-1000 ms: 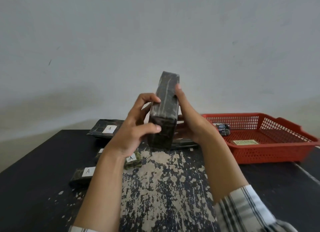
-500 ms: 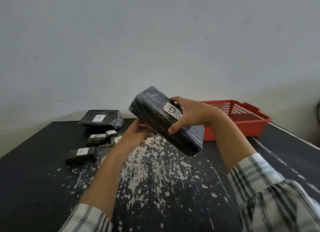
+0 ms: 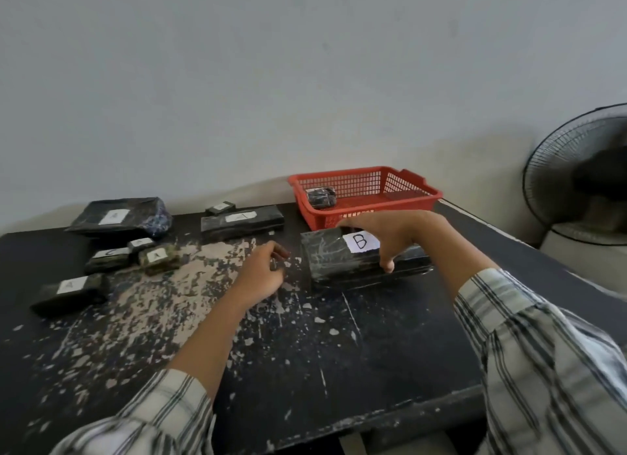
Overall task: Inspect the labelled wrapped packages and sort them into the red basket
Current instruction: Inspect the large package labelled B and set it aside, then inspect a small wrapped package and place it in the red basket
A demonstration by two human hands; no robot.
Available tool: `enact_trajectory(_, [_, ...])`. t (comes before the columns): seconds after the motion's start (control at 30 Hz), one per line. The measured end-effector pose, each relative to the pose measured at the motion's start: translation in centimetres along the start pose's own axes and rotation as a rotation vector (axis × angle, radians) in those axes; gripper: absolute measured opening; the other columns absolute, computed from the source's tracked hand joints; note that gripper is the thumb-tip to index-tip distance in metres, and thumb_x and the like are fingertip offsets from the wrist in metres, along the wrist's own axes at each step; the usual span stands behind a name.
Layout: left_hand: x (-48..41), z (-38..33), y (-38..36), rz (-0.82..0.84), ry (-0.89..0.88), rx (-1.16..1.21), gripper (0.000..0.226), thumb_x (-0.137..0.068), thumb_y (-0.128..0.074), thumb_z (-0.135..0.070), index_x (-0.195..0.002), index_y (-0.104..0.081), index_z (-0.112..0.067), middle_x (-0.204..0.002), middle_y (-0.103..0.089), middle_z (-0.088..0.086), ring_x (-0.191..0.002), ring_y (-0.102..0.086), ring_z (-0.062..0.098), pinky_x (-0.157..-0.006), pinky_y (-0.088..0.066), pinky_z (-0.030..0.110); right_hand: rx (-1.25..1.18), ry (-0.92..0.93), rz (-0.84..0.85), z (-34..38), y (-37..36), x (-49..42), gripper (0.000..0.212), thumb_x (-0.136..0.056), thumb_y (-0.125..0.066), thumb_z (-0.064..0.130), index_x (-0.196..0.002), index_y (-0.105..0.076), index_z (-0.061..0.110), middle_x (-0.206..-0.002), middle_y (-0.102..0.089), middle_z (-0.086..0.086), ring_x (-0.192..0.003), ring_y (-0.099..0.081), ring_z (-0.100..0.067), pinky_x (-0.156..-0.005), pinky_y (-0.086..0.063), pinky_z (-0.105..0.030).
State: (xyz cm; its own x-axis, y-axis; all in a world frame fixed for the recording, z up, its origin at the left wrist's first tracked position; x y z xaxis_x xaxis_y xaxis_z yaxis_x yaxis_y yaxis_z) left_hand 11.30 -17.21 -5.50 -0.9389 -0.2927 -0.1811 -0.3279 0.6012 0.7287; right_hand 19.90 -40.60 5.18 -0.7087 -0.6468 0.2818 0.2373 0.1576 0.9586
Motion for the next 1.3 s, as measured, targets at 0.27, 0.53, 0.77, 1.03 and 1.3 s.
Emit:
enact_trajectory(0.27, [-0.5,1.5,-1.8,-0.006,-0.005,-0.132,0.025,-0.095,-0.062,-0.006,-0.108,-0.062,-0.028,-0.123,-0.063,0.004,-0.112,-0.059,0.022,-0.094,-0.052,0.036,0.001,-0.045,-0.004,-3.0,-1.8,-2.4,0.125,-0.073,-0.081,-0.002,-0.167,-0.005,0.031,-0.165,-0.028,-0.007,-0.15,-0.033,-0.034,-0.115,-0.043,-0.054])
enact_trajectory(0.53, [-0.7,2.2,-2.1,0.003,-0.007,-0.149,0.026,-0.096,-0.06,-0.009,-0.111,-0.066,-0.03,-0.123,-0.055,-0.004,-0.123,-0.049,0.022,-0.105,-0.047,0.043,0.03,-0.069,0.031,-2.1,-3.3,-4.4,0.101,-0.092,-0.055,0.002,-0.166,0.007,0.03,-0.175,0.001,-0.003,-0.162,-0.003,-0.031,-0.127,-0.011,-0.063])
enact_trajectory(0.77, [-0.8,2.1,-1.8,0.032,0.001,-0.132,0.026,-0.098,-0.06,-0.011,-0.123,-0.064,-0.019,-0.121,-0.054,-0.002,-0.116,-0.053,0.02,-0.098,-0.048,0.035,-0.215,0.211,-0.085,3.9,-1.0,-3.7,0.088,-0.092,-0.065,0.01,-0.165,-0.02,0.023,-0.166,-0.034,-0.008,-0.147,-0.042,-0.025,-0.117,-0.042,-0.04])
enact_trajectory(1.03, [0.1,4.6,4.2,-0.286,0.035,-0.074,0.019,-0.094,-0.065,-0.006,-0.104,-0.067,-0.022,-0.131,-0.058,0.006,-0.125,-0.053,0.026,-0.099,-0.042,0.031,-0.365,0.326,-0.414,13.5,-2.5,-8.1,0.042,-0.091,-0.061,0.014,-0.132,-0.068,0.021,-0.119,-0.071,0.004,-0.103,-0.065,-0.012,-0.099,-0.056,-0.034])
enact_trajectory(1.3, [0.4,12.7,12.0,-0.295,0.333,-0.57,0.075,-0.095,-0.066,-0.029,-0.158,-0.026,-0.019,-0.164,-0.023,0.005,-0.143,-0.022,0.04,-0.114,-0.029,0.049,-0.489,0.273,-0.398,19.7,-5.0,-12.8,0.031,-0.096,-0.059,0.016,-0.122,-0.072,0.027,-0.115,-0.073,0.007,-0.102,-0.068,-0.011,-0.094,-0.06,-0.04])
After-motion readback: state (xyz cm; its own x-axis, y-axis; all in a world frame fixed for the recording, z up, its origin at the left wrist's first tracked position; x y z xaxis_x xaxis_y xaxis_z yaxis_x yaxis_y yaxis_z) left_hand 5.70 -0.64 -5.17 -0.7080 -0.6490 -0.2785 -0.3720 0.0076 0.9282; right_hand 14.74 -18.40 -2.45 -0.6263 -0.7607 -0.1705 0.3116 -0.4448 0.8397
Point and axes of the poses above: each hand's wrist, its own x-axis away from the middle knuckle, its own y-axis out of the back of the hand, z = x × y, the point moved 1 cm from there along -x, towards the middle knuckle
